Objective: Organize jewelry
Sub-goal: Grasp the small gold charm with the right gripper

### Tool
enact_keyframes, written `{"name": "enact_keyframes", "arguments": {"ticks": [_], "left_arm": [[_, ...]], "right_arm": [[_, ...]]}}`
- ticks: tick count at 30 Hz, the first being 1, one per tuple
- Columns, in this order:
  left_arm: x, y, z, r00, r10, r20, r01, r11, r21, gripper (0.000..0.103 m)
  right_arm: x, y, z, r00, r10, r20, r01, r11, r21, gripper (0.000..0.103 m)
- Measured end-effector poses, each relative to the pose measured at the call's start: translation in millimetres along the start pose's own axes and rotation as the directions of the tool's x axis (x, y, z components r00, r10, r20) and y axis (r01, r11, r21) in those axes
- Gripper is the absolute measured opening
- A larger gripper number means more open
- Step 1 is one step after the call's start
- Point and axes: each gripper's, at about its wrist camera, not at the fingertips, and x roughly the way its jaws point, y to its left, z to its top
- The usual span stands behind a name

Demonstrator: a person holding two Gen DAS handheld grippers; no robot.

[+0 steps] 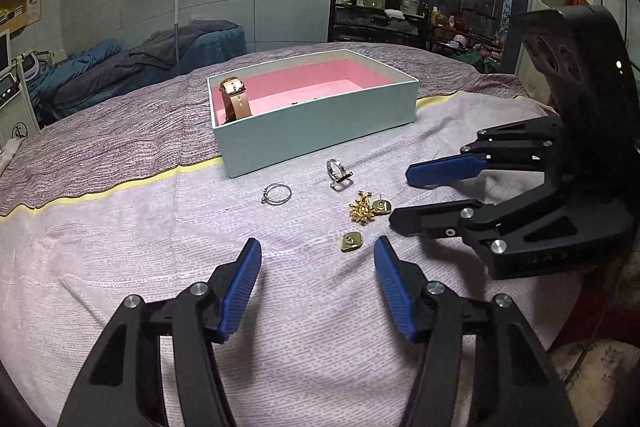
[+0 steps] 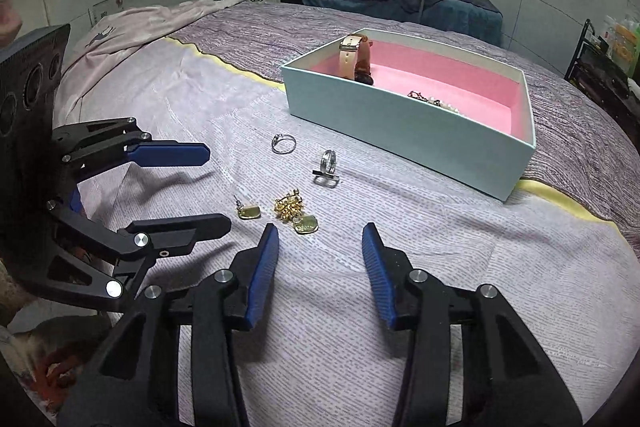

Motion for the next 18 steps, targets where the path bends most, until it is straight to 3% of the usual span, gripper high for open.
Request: {"name": "enact_keyframes", "arguments": {"ticks": [18], "left_arm": [[15,-7,2,0.999,-0.043,-0.032,0.042,0.999,-0.005,0.040]], "right_arm": [[17,4,13,0.998,0.040,-0.046,-0.041,0.999,-0.032,0.014]]}}
